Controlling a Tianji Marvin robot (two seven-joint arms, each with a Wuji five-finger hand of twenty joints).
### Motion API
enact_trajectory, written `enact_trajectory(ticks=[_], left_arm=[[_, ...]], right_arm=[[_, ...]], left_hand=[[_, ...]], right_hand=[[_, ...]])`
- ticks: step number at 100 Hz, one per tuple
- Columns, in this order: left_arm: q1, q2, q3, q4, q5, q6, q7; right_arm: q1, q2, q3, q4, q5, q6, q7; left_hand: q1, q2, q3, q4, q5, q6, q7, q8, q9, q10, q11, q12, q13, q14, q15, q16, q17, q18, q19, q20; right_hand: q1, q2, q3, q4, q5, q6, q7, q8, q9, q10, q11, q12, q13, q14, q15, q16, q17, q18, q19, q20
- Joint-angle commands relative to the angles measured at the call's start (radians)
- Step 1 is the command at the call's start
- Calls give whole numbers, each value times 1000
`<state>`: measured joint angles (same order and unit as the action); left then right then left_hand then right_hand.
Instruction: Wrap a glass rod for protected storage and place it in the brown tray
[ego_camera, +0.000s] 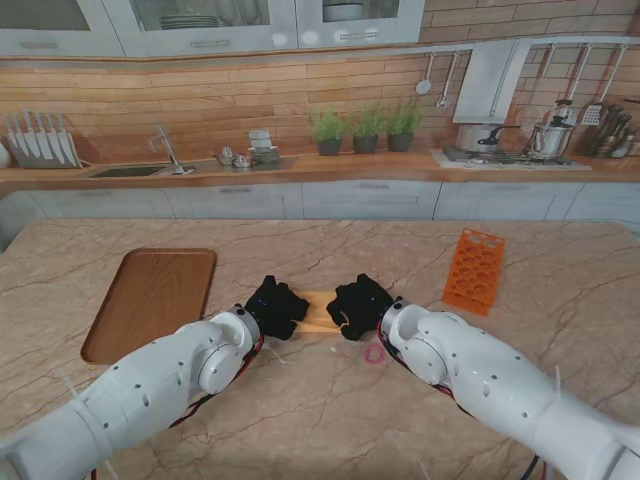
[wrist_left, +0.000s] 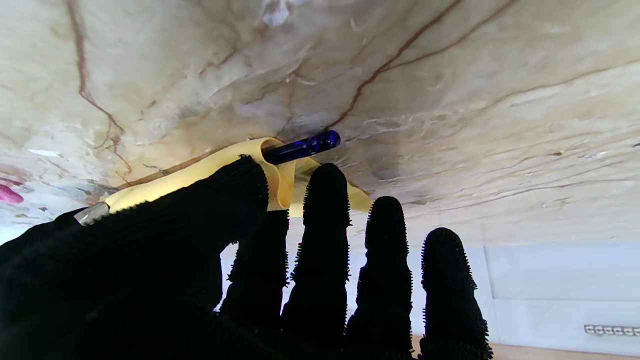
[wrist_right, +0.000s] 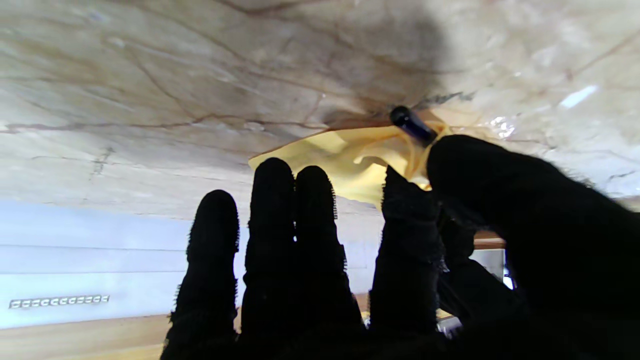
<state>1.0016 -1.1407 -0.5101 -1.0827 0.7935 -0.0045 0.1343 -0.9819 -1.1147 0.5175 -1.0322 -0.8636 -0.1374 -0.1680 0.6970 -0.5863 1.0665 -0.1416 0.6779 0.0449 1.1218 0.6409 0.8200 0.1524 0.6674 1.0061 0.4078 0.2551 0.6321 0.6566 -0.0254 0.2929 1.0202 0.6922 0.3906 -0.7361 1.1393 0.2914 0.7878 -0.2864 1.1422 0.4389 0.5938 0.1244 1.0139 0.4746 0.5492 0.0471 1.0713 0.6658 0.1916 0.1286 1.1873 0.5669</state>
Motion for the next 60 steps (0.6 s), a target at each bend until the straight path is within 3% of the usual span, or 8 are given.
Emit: enact_trajectory(ticks=[1,11,21,37,48,60], left_arm=[[15,-10,1,15,-17,10,-9],[12,-19,-4,26,-48,18,-14],[7,-26,-2,40,-60,26,-8],[0,-36,-1,57,-83,40,-6],[-3,-41,-3,64,-100,52,-11],[-3,-43,-9,66,-112,64,-18]], right_arm=[[-5,-5,8,-14,14,8,17],[-9,-10,19,-18,47,26,48],[-6,-10,18,-17,57,40,63],[-4,-15,20,-14,81,61,84],[-3,-18,21,-13,105,82,107],[-1,-21,23,-10,126,98,125]], left_hand=[[-14,-26,50,42,27,-27,49,31,0,-38,-89,-62,1,12,9,9,-3,-2,29,8],[22,7,4,8,11,-2,25,52,-15,-28,-97,-69,-12,14,9,7,-8,-14,41,10],[33,32,-20,-9,-1,11,17,68,-23,-25,-98,-72,-18,12,11,7,-12,-18,45,11],[56,91,-87,-38,-38,51,11,117,-52,-13,-85,-86,-37,10,16,6,-21,-26,49,11],[71,128,-134,-46,-67,77,18,151,-81,3,-67,-105,-52,9,16,4,-30,-32,50,9],[72,152,-160,-44,-85,95,32,182,-99,13,-55,-121,-61,11,19,3,-34,-36,50,8]], right_hand=[[40,69,39,-14,13,-120,33,31,-30,-5,8,7,-38,-17,7,7,-16,-16,-2,-9],[41,77,49,-73,4,-100,25,31,-46,3,-2,4,-54,-14,-5,5,-28,-18,-13,-5],[46,96,38,-113,-11,-87,19,26,-56,7,-6,3,-63,-11,-10,5,-31,-15,-17,-1],[65,140,21,-219,-47,-64,11,22,-76,12,-14,2,-80,-12,-23,2,-46,-15,-31,4],[76,184,5,-283,-89,-58,14,41,-91,12,-18,1,-92,-18,-33,0,-58,-17,-42,10],[81,222,-19,-310,-128,-64,21,70,-92,8,-23,-1,-95,-22,-43,-4,-70,-18,-56,11]])
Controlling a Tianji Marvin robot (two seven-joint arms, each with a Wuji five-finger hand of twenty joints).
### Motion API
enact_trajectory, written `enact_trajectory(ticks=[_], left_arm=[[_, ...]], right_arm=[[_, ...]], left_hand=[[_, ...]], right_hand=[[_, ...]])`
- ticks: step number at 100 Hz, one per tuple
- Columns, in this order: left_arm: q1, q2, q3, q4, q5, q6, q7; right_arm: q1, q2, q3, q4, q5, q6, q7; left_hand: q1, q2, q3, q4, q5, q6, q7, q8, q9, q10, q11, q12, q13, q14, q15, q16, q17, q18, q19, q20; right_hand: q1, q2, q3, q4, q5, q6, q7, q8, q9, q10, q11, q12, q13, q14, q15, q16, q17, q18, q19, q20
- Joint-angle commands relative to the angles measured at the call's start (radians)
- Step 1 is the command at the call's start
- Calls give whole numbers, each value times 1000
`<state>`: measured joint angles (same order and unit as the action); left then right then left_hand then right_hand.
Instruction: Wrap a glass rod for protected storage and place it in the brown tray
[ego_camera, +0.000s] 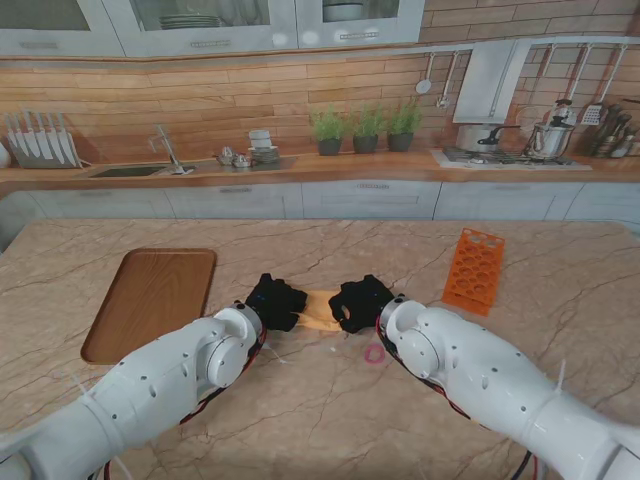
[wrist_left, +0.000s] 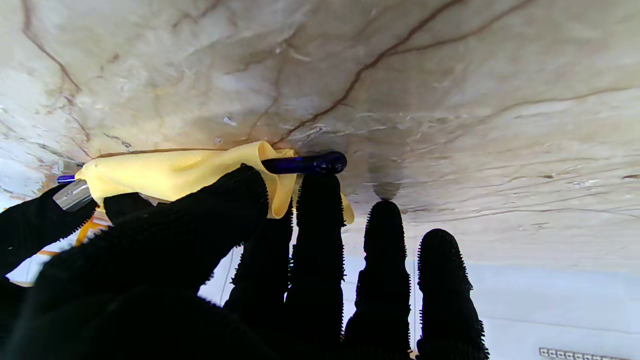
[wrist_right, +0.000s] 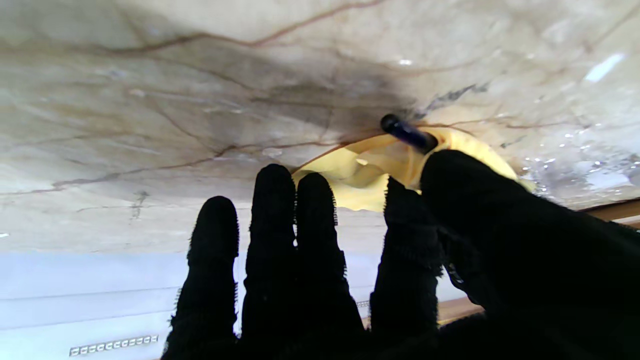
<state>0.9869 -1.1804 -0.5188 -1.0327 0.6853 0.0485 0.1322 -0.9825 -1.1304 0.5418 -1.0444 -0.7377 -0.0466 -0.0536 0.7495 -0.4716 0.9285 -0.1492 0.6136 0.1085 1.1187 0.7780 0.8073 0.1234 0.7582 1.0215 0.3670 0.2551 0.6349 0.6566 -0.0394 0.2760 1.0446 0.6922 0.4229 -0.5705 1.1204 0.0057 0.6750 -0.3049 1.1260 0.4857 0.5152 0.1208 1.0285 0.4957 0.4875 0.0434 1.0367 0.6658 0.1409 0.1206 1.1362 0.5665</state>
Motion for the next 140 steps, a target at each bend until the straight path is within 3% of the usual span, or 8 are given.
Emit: enact_trajectory(ticks=[1,38,58,73,95,102,112,140], left_arm=[[12,-4,-1,15,-5,12,-17],[30,-12,-41,6,-30,38,1],[34,-16,-54,2,-39,47,7],[28,-20,-49,16,-36,45,23],[17,-27,-39,37,-33,42,43],[11,-30,-34,51,-29,36,58],[0,-35,-26,68,-31,33,67],[-47,-65,19,153,-51,21,102]], right_arm=[[0,-5,-1,3,2,7,11],[-9,-14,29,8,42,38,19],[-15,-17,43,7,58,52,23],[-15,-20,48,13,63,56,17],[-10,-27,51,28,73,55,1],[-9,-29,55,30,77,54,-2],[-5,-33,58,36,88,58,-5],[36,-50,22,91,107,55,-17]], left_hand=[[19,40,-23,-36,-22,32,36,48,-87,42,-145,-137,-22,10,16,3,-22,-20,25,8],[-24,23,21,-8,-17,43,62,95,-104,53,-118,-155,-33,17,24,4,-18,-16,37,8],[-25,10,45,-13,-5,68,62,84,-132,85,-152,-328,-48,22,4,-20,-9,-14,53,-1],[-23,13,38,-13,-8,71,60,81,-164,87,-186,-387,-77,11,-22,-37,-11,-20,53,-4],[-24,10,28,-7,-5,74,61,81,-218,71,-205,-412,-117,-9,-46,-51,-18,-28,49,-7],[-36,0,36,14,2,76,64,79,-224,72,-206,-425,-121,-9,-52,-57,-19,-23,47,-9],[-34,-5,37,19,4,76,63,75,-229,71,-208,-429,-124,-9,-55,-59,-18,-22,45,-10],[0,20,-31,8,-21,58,36,52,-242,69,-203,-433,-129,-11,-56,-59,-19,-23,43,-13]], right_hand=[[49,59,-1,-25,-18,-46,37,24,-14,12,-38,-22,-33,-19,-9,-4,-20,-10,-5,12],[44,86,-23,-26,-41,-72,38,58,20,14,-13,-8,-10,-17,28,18,-15,-11,-9,21],[46,89,-24,-25,-42,-75,36,65,20,17,-3,0,-10,-17,42,27,-14,-13,-8,25],[42,89,-31,-25,-44,-87,29,67,14,18,-3,3,-12,-18,43,29,-12,-14,-7,28],[44,98,-73,-37,-51,-141,2,64,10,21,-4,7,-12,-18,42,31,-5,-19,-5,34],[42,107,-88,-42,-56,-155,-6,63,10,21,-4,8,-11,-19,41,31,-3,-20,-4,36],[45,125,-114,-50,-59,-155,-12,61,9,20,-5,8,-12,-20,41,31,-2,-24,-3,38],[73,147,-172,-74,-65,-162,-24,47,9,23,-4,10,-11,-18,43,32,0,-27,0,42]])
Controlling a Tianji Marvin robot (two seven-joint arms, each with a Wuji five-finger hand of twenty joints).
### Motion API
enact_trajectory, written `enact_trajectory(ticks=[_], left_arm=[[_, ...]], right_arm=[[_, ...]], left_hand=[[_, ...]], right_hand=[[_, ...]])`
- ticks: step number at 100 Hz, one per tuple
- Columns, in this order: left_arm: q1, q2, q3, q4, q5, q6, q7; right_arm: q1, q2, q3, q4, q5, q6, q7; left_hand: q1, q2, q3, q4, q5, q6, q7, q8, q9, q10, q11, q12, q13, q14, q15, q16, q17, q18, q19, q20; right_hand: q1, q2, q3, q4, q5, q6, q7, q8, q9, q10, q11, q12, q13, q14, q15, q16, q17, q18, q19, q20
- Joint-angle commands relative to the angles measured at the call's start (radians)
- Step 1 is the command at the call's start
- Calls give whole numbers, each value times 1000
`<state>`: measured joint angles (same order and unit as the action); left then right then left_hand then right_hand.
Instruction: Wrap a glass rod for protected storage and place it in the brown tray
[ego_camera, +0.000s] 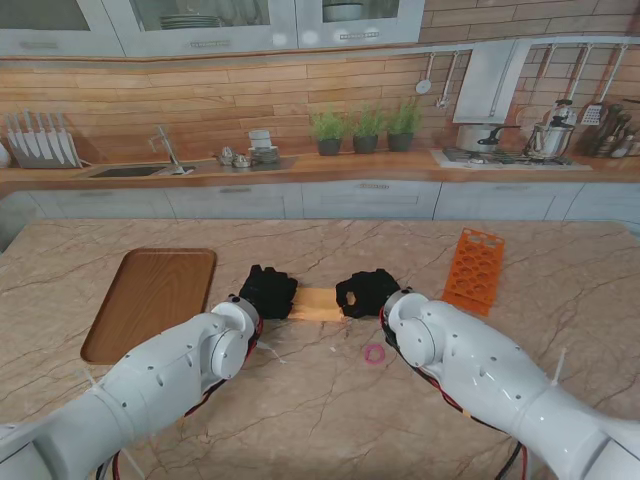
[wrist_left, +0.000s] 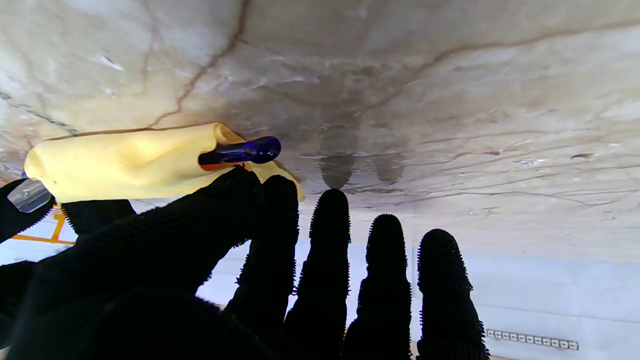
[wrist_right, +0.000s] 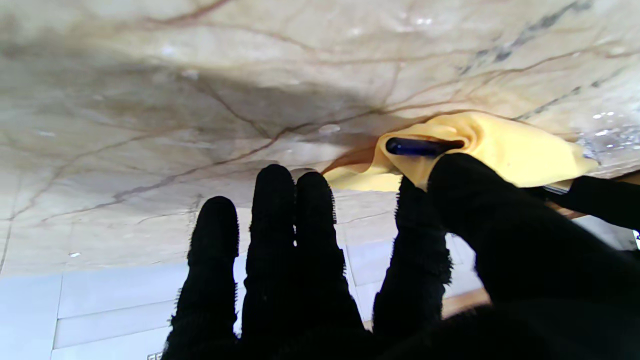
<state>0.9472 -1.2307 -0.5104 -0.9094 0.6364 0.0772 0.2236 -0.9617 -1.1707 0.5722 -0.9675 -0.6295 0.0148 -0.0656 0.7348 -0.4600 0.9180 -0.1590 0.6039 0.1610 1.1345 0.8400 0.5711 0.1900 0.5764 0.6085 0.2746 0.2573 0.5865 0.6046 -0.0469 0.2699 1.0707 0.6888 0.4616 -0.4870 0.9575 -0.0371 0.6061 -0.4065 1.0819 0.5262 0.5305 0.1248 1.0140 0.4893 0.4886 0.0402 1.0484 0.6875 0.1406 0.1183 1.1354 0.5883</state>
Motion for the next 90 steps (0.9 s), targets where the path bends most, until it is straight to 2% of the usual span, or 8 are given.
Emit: enact_trajectory(ticks=[1,34,52,61,71,72,74,90], left_arm=[[-9,-16,14,34,-2,-9,13],[-68,-60,93,155,-10,-31,64],[-71,-65,101,169,-6,-25,83],[-65,-60,93,161,4,-18,94],[-53,-50,73,139,15,-7,100],[-51,-49,71,136,16,-6,100],[-49,-46,66,131,18,-4,101],[-31,-33,32,101,33,9,113]], right_arm=[[17,-10,-10,17,-1,-8,-7],[67,-31,-79,93,-10,-23,-44],[79,-37,-105,116,-20,-29,-65],[80,-39,-110,121,-22,-29,-70],[72,-36,-102,109,-23,-23,-66],[71,-35,-100,106,-24,-23,-66],[67,-32,-96,101,-25,-21,-64],[36,-11,-54,48,-49,-11,-52]], left_hand=[[16,11,-23,17,-13,5,19,-12,-7,2,-21,-20,-36,-13,-7,-7,-12,-17,17,-9],[57,46,-115,1,-45,-36,-5,-68,-20,-5,-7,-11,-36,-8,0,-1,-6,-18,23,-9],[56,38,-146,10,-83,-57,-21,-129,-30,-1,-2,-4,-35,3,5,1,0,-14,31,-10],[49,31,-146,14,-142,-63,-54,-145,-39,-1,-2,-2,-32,5,7,2,2,-11,32,-11],[48,31,-141,17,-177,-70,-98,-173,-45,0,0,1,-32,7,8,3,4,-10,34,-12],[49,32,-142,17,-177,-70,-100,-174,-45,-1,0,1,-32,6,8,3,4,-10,34,-12],[51,32,-142,17,-178,-70,-102,-176,-44,0,0,1,-32,7,8,3,4,-10,34,-12],[79,37,-148,6,-185,-73,-153,-220,-45,2,-2,3,-29,7,8,4,7,-13,37,-13]], right_hand=[[36,65,-12,-33,3,-61,20,6,-6,20,11,16,-12,-14,32,10,1,-25,1,20],[42,50,-20,-32,-6,-21,19,-20,-6,26,14,15,-8,-6,35,7,9,-21,11,20],[2,-31,32,-13,-186,77,19,-95,-35,27,19,10,-8,-10,34,-2,19,-22,22,7],[-48,7,46,20,-240,167,-35,-120,-58,27,24,7,-8,-14,32,-7,23,-24,28,-1],[-89,25,44,77,-251,219,-89,-80,-79,32,24,1,-9,-14,32,-11,22,-21,31,-10],[-91,27,34,110,-250,222,-109,-41,-81,32,24,0,-9,-13,31,-12,23,-21,32,-12],[-92,27,27,135,-250,225,-125,-10,-84,32,24,-1,-9,-13,30,-13,22,-20,32,-13],[-92,9,36,142,-238,211,-131,7,-86,33,22,-1,-10,-11,24,-16,22,-20,32,-13]])
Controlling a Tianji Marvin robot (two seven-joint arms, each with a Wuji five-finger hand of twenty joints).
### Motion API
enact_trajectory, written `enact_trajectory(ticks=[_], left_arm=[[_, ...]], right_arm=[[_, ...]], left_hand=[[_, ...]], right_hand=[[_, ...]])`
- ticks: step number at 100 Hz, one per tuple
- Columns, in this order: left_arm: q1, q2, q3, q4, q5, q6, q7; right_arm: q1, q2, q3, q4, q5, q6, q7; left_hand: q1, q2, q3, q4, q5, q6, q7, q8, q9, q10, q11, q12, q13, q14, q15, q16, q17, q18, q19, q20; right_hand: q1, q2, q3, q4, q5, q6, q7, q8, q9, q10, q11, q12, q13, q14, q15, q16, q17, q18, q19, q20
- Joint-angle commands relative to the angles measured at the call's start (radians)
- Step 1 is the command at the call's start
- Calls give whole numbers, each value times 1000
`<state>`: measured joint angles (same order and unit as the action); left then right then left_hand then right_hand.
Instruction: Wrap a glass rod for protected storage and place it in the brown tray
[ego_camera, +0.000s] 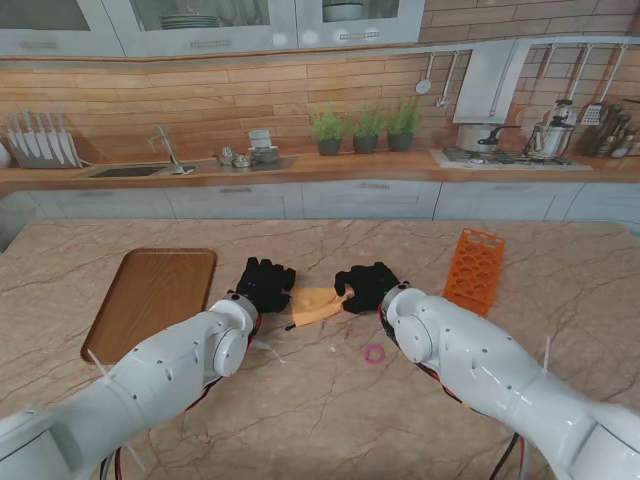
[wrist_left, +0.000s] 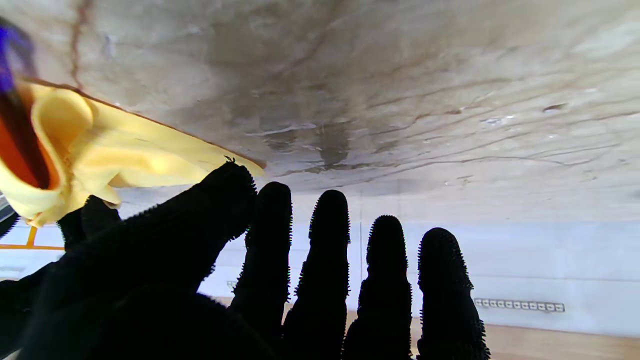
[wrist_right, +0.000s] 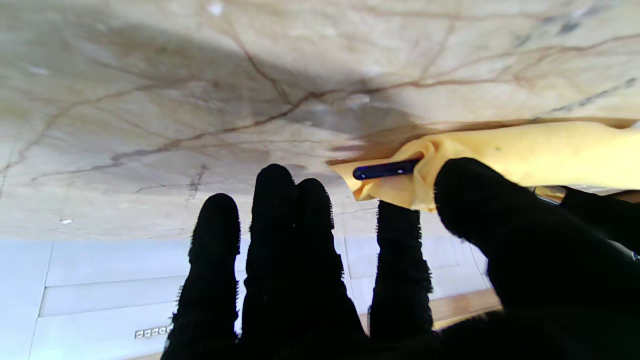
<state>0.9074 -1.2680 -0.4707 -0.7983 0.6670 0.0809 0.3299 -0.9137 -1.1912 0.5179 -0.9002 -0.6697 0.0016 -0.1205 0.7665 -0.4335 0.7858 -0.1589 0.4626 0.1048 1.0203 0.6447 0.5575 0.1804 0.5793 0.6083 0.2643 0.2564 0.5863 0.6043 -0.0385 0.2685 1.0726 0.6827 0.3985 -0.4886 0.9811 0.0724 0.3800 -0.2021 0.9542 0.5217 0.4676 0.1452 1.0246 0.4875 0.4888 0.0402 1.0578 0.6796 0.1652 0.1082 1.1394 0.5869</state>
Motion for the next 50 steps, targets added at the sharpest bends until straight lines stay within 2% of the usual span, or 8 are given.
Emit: enact_trajectory(ticks=[1,14,26,41,50], left_arm=[[10,5,-10,-11,3,7,8],[21,6,-36,-24,3,14,23],[22,3,-45,-22,-4,8,32],[14,-10,-42,-4,-22,-7,46],[12,-18,-43,-1,-39,-18,44]], right_arm=[[-14,10,3,-23,-10,3,4],[-42,28,39,-68,-31,10,22],[-70,43,78,-107,-50,16,34],[-97,53,120,-141,-76,18,26],[-105,55,136,-150,-84,17,17]], left_hand=[[50,10,-16,4,-43,-18,-44,-29,-31,13,-5,3,-19,8,8,4,-1,-11,35,-7],[59,39,-41,1,-43,-19,-105,-81,-37,11,-8,2,-20,6,8,4,-1,-13,36,-9],[29,78,-64,22,-45,-16,-161,-103,-44,11,-15,-1,-22,5,7,4,-1,-13,36,-10],[-23,126,-73,53,-61,-11,-216,-109,-57,13,-24,-6,-25,4,6,4,-5,-13,33,-12],[-38,135,-73,62,-59,-4,-231,-109,-59,18,-26,-8,-26,6,5,4,-8,-14,31,-13]], right_hand=[[-30,10,12,32,-12,7,-4,12,-24,12,11,0,-10,-11,14,-8,-3,-10,28,-12],[-46,-22,16,22,-9,14,-8,18,-25,13,0,-5,-11,-8,1,-14,-4,-4,26,-13],[-73,-23,-2,-6,-4,18,-13,22,-29,17,-15,-11,-16,-3,-18,-22,-7,-2,20,-15],[-114,39,-57,-32,-4,18,-16,27,-39,22,-23,-12,-24,3,-25,-22,-15,1,13,-16],[-115,67,-93,-30,4,9,-27,25,-42,26,-24,-10,-27,5,-26,-19,-16,1,11,-14]])
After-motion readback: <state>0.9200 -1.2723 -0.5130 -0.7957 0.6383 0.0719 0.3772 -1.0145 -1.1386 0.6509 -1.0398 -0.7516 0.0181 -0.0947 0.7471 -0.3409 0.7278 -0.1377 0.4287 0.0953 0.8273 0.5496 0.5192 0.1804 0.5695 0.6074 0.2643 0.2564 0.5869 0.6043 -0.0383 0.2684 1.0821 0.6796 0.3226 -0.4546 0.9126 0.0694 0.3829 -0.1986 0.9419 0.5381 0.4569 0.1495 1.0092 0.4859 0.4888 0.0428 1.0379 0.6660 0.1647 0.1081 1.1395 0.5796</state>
